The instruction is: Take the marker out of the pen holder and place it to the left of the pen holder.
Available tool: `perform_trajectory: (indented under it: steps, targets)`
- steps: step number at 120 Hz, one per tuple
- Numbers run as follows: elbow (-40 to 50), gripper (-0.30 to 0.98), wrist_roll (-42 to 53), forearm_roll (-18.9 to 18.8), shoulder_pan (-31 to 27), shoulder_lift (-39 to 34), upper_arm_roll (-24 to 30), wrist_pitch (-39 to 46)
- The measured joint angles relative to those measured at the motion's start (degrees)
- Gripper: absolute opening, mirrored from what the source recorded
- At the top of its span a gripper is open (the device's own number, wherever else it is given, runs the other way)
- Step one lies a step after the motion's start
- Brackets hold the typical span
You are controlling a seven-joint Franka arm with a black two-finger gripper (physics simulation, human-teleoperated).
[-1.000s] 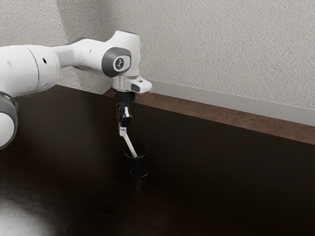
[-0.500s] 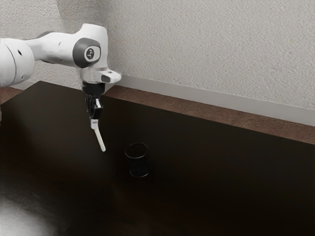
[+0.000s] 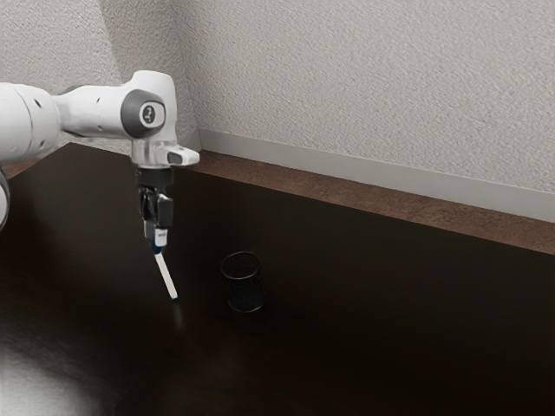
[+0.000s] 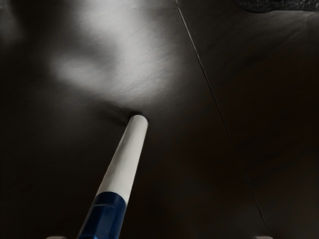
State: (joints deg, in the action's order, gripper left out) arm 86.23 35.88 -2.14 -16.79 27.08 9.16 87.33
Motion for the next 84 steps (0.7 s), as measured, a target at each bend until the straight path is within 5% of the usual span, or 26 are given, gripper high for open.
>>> perform_trajectory:
  steps: [64,84]
  targets:
    - [1.56,0.67,4.44,-2.4,0.19,-9.7,3.87,-0.28]
    - [2.01,0.68,5.54,-6.04,0.51,-15.82,8.8,-0.2]
